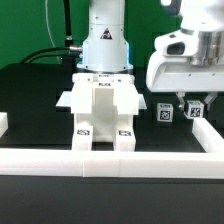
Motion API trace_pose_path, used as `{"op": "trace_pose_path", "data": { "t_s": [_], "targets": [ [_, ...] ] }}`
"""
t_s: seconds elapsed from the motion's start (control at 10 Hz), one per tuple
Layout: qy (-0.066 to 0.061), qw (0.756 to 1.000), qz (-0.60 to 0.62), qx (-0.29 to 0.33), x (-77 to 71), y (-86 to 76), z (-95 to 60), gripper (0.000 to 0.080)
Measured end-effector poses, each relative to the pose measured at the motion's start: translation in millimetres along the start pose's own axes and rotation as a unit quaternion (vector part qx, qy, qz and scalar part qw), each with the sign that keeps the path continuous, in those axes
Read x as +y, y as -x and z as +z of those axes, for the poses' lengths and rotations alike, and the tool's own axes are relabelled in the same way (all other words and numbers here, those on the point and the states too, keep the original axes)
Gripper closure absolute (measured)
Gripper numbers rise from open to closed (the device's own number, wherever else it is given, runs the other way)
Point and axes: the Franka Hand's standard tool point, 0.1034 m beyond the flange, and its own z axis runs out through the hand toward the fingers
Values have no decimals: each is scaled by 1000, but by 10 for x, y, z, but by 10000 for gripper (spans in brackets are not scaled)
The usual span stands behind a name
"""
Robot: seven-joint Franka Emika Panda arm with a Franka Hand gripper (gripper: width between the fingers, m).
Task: Assemble chair
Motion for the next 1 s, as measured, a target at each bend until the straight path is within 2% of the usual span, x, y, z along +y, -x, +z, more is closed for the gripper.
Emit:
{"op": "trace_pose_path", "data": {
  "t_s": [0.2,0.4,0.5,0.8,0.9,1.0],
  "targets": [
    [-7,1000,-8,-11,154,-142,-393,515],
    [-14,1000,-8,-20,348,-397,-767,515],
    [-15,1000,-5,-17,398,-497,-817,515],
    [-14,1000,-18,-16,423,-488,-795,515],
    [-15,999,-45,-14,551,-525,-862,515],
    [-17,998,-59,-13,711,-598,-1016,515]
  ]
}}
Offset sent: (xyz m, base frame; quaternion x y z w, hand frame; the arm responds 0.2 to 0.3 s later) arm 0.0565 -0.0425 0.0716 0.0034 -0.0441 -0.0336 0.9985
